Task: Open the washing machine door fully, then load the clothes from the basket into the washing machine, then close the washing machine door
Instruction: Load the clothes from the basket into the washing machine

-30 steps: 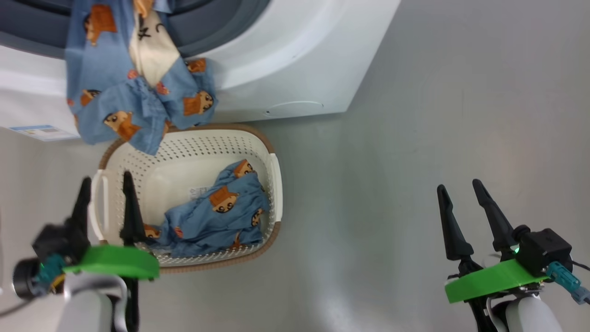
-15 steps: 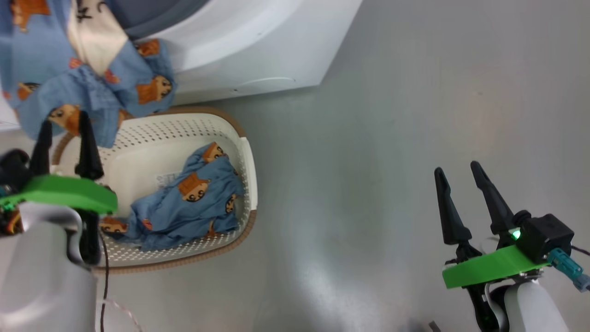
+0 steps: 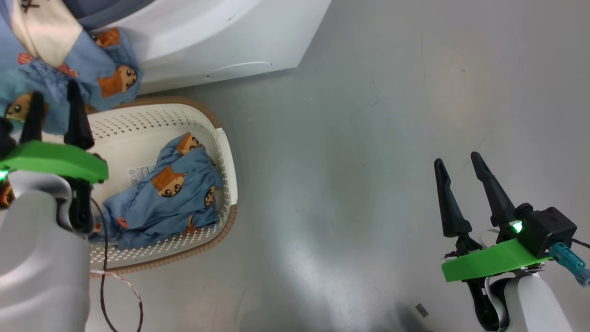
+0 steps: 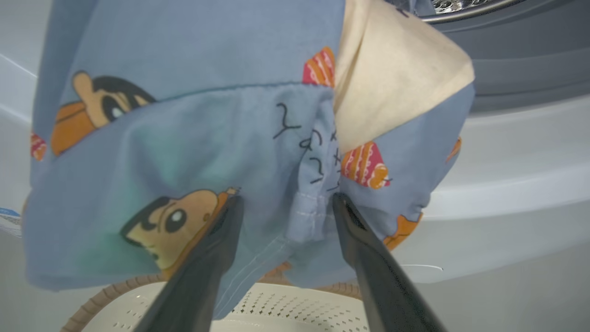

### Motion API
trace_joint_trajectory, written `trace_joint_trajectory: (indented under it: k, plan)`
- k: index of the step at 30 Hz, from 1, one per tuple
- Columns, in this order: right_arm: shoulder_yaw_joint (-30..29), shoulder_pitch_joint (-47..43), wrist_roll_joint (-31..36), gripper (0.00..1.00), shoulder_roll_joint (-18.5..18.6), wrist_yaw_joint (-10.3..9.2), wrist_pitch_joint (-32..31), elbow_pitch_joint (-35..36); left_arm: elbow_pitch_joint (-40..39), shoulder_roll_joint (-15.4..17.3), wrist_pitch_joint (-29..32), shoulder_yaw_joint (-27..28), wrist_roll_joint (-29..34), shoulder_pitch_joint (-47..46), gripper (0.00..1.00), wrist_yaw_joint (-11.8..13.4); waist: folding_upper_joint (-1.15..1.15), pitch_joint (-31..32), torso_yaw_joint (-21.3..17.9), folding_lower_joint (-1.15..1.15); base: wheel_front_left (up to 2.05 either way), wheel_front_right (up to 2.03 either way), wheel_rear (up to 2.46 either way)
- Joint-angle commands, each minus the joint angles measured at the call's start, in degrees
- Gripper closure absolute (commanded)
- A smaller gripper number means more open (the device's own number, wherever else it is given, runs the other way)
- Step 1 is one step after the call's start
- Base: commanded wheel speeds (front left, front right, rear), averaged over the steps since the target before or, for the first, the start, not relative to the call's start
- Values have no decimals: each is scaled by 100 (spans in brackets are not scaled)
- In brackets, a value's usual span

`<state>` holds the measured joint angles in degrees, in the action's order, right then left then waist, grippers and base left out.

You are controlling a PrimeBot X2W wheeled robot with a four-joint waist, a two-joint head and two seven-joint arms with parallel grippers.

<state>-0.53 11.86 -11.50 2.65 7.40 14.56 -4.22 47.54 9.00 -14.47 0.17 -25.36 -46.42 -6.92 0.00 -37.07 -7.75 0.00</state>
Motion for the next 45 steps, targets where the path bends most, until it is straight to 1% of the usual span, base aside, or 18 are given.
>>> trace_joint_trajectory:
  k: [1,7,12,17,20,21,22,24,26,30,37,41,44,45]
  plan:
    - [159,-36,-92,0,22,9,44,141,-80,252,-49,126,-59,-27,0,-43,0,-22,-19,0,0,0,0]
    - [163,-26,-72,0,22,9,44,146,-174,250,-51,22,-292,-197,0,-55,0,-65,-58,0,0,0,0]
    - [214,-5,-61,0,22,9,44,140,-99,364,-51,-38,-353,-291,0,-56,0,-78,-129,0,0,0,0]
    - [252,-2,-45,0,22,9,44,148,-6,448,-52,89,-192,-436,0,-52,0,-110,-190,0,0,0,0]
    - [265,-7,-30,0,22,9,44,152,-49,454,-52,227,-30,-534,0,22,0,-130,-222,0,0,0,0]
    - [263,-7,-28,0,22,9,44,153,-55,439,-52,260,18,-555,16,27,0,-135,-228,0,0,0,0]
    - [258,-7,-26,0,22,9,44,154,-56,423,-52,290,60,-571,40,27,0,-140,-231,0,0,0,0]
    - [253,-7,-23,0,22,9,44,155,-59,399,-52,337,147,-594,67,21,0,-144,-234,0,0,0,0]
    - [248,-4,-20,0,22,9,44,149,-58,376,-52,389,218,-613,100,14,0,-144,-231,0,0,0,0]
    - [209,-16,-30,0,22,9,44,140,-244,309,-52,524,475,-515,100,32,0,-103,-166,0,0,0,0]
    - [231,-58,-57,0,22,9,44,120,-781,127,-52,735,856,-104,100,253,0,40,-32,0,0,0,0]
    - [247,-88,-72,0,22,9,44,94,-1181,11,-52,710,1108,105,100,476,0,138,14,0,0,0,0]
    - [268,-103,-97,0,22,9,44,86,-1338,-1,-52,669,1177,145,100,511,0,179,0,0,0,0,0]
    - [296,-126,-152,0,22,9,44,65,-1563,0,-4,598,1216,108,100,528,0,237,-56,0,0,0,0]
